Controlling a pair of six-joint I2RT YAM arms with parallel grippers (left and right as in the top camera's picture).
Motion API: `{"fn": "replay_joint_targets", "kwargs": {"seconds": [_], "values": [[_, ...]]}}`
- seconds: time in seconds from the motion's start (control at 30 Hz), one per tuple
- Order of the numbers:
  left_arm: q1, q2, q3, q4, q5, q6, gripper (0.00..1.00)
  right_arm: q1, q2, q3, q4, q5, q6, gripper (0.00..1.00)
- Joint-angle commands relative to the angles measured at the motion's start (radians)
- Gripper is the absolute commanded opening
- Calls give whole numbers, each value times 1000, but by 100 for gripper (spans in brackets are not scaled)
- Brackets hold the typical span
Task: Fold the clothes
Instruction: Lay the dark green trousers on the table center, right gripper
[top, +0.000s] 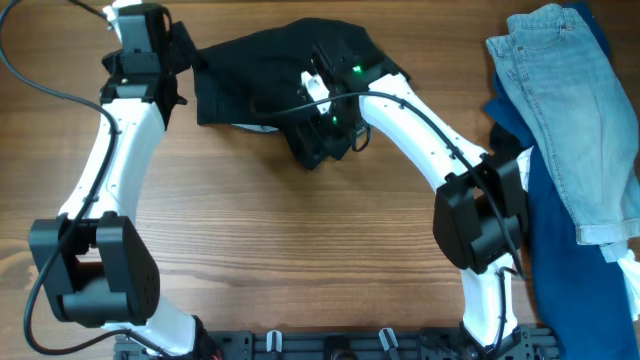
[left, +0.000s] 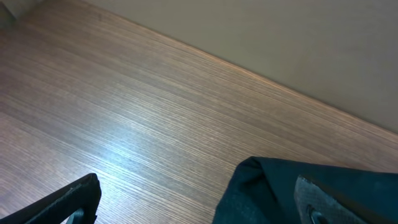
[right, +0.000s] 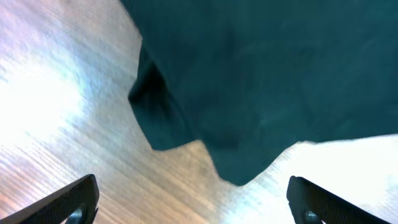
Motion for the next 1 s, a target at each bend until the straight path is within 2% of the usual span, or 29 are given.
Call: {"fn": "replay_joint_targets", "kwargs": {"seconds": [0.0, 0.37, 0.4, 0.47, 0.5, 0.53, 0.63, 0.67, 0.7, 0.8, 0.87, 0.97], "values": [[0, 8, 12, -1, -12, 20, 100, 7, 16, -67, -16, -37, -8, 99], [0, 8, 12, -14, -12, 20, 100, 6, 16, -130, -10, -52, -58, 100], [0, 8, 12, -17, -12, 21, 100, 6, 16, -130, 2, -52, -65, 98], [0, 8, 12, -21, -12, 20, 100, 6, 16, -130, 18, -52, -82, 80], [0, 8, 12, -21, -12, 21, 100, 5, 16, -130, 23, -45, -85, 94], [0, 8, 12, -21, -12, 20, 100, 2, 16, -130, 45, 9, -84, 100], [0, 8, 12, -21, -12, 20, 100, -18, 16, -130, 119, 146, -93, 100], [0, 8, 12, -21, -12, 20, 100, -30, 16, -130, 143, 156, -146, 100], [0, 8, 12, -21, -12, 20, 100, -48, 16, -130, 153, 153, -258, 100], [0, 8, 12, -21, -12, 20, 100, -100, 16, -130, 96, 139, -472, 100], [0, 8, 12, -21, -12, 20, 100, -130, 16, -130, 39, 98, -558, 100], [0, 8, 12, -20, -12, 20, 100, -168, 16, -130, -42, 40, -606, 96]]}}
